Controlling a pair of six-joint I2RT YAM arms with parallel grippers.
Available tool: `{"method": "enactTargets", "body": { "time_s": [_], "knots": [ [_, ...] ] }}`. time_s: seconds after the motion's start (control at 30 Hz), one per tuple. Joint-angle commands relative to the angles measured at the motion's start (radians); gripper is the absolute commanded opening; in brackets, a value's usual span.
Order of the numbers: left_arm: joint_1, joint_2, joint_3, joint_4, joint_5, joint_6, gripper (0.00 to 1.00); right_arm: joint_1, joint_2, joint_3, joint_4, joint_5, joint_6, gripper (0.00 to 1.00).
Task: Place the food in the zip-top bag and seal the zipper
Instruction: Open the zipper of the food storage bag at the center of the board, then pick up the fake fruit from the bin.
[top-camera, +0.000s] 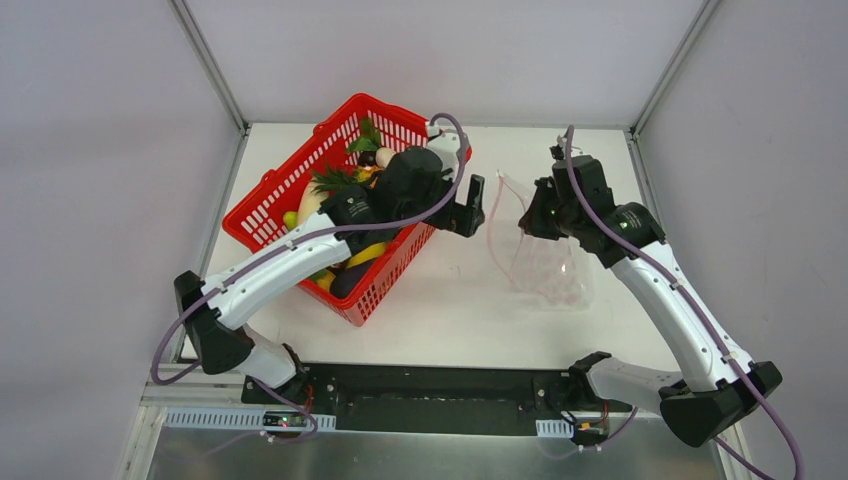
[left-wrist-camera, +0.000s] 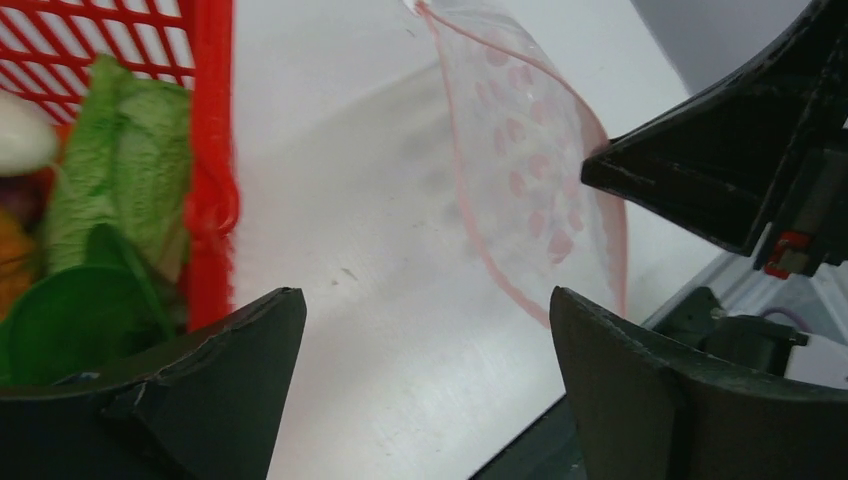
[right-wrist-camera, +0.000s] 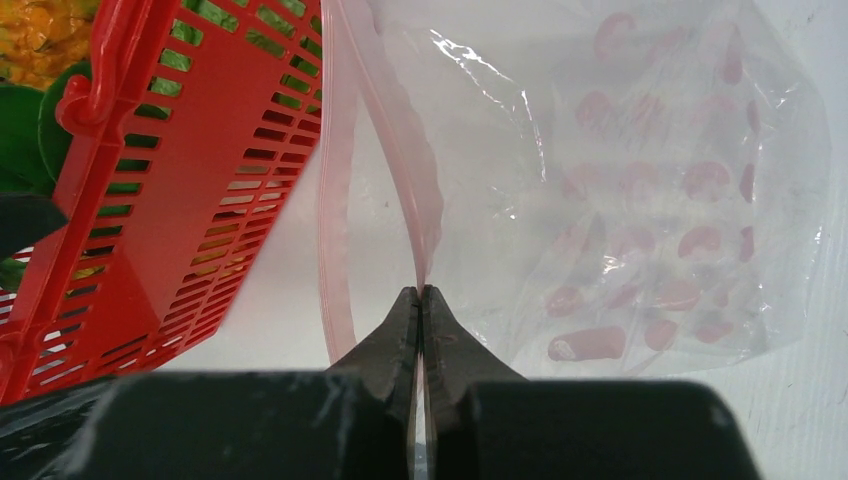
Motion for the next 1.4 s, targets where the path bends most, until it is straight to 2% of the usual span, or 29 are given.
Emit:
{"method": "enactTargets", "body": {
  "time_s": [0.0,0.13,0.27,0.5,0.67,0.8,1.1,1.37],
  "knots": [
    [0.018,-0.086,0.036,-0.126,-0.159,0.089,0.99,-0.002,-0.003,-0.007,0.030,-0.016,0.002,0.00],
    [0.058,-0.123,0.013,-0.187,-0.239,0.095,0.99,-0.001,-0.001,-0.004,0.036,-0.029,0.000,0.00],
    [0.129,-0.194,-0.066,-0.173,-0.270,0.089,0.99,-0.002,0.001,0.001,0.037,-0.033,-0.005,0.00],
    [0.326,-0.259,-0.158,-0.157,-0.150,0.102,0.99,-0.001,-0.001,-0.001,0.038,-0.041,-0.008,0.00],
    [0.499,-0.282,-0.264,-0.078,-0.095,-0.027,0.99,-0.001,-0.011,-0.011,0.039,-0.039,-0.006,0.00],
    [0.579,-0.315,-0.389,0.051,-0.138,-0.178,0.99,-0.001,-0.019,-0.012,0.039,-0.035,-0.008,0.00],
    [0.603,-0.260,-0.386,0.108,-0.289,-0.307,0.99,-0.001,-0.029,-0.019,0.034,-0.038,-0.011,0.00],
    [0.615,-0.187,-0.421,0.234,-0.335,-0.422,0.78,-0.001,-0.034,-0.026,0.035,-0.045,-0.017,0.00]
  ]
}}
